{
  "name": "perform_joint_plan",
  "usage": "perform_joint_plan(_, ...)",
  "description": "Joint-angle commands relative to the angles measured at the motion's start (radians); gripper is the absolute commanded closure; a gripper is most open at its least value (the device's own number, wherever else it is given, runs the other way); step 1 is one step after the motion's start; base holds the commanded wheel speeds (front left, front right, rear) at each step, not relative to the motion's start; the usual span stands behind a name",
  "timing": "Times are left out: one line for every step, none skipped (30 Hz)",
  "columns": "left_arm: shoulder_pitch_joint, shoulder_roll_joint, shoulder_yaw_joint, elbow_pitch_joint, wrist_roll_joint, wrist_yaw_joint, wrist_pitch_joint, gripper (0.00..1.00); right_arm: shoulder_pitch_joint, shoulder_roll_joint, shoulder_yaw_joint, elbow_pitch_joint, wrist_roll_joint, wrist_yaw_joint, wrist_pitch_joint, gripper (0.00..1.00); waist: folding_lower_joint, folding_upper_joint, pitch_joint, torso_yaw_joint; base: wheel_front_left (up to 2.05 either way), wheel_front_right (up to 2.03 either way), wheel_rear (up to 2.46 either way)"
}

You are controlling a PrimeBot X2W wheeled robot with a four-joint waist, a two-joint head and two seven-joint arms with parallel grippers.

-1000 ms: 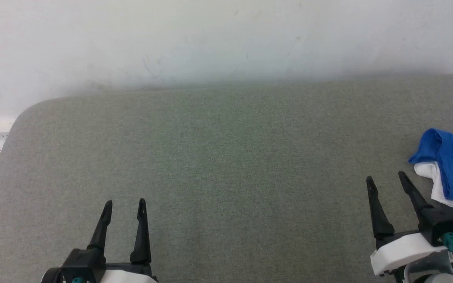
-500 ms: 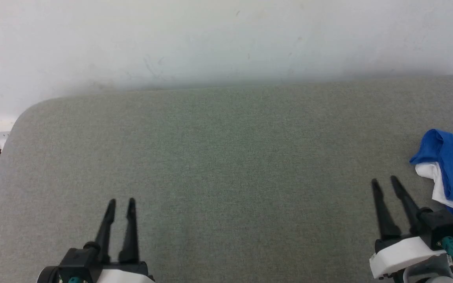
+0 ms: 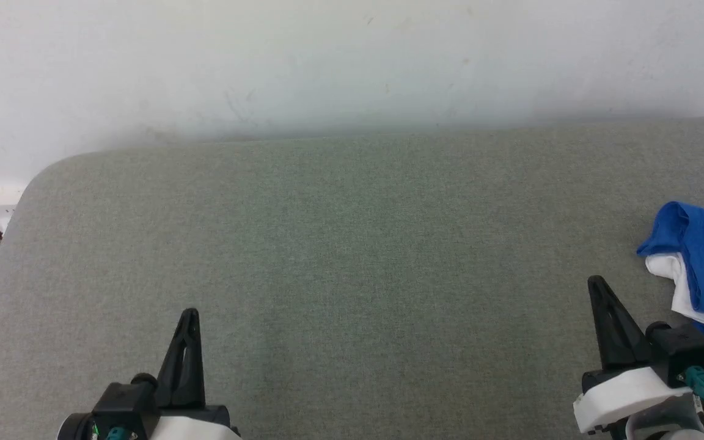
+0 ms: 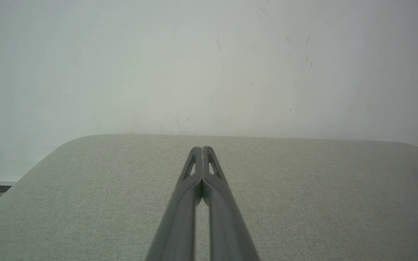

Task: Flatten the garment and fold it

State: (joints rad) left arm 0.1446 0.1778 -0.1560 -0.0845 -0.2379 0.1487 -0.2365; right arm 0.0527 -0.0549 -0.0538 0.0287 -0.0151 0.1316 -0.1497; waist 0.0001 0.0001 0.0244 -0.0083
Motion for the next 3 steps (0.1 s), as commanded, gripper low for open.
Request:
perform_joint_plan(-0.011,-0.007,0.009,0.005,0.012,-0.010,0.005,1.00,-0.004,0.001,0.003,-0.003,0.001,0.000,0.005,1.00,0.0000,-0.0001,0.000,0.000,0.00,0.00,0.00)
perform_joint_plan(-0.012,-0.008,0.010,0.006,0.014,-0.011,0.007,1.00,-0.004,0.001,0.004,-0.003,0.002,0.000,0.006,1.00,0.0000,-0.0001,0.000,0.000,0.00,0.00,0.00)
perform_joint_plan(-0.013,-0.009,0.011,0.006,0.016,-0.012,0.009,1.00,-0.005,0.001,0.004,-0.003,0.002,0.000,0.008,1.00,0.0000,-0.0001,-0.001,0.000,0.00,0.00,0.00)
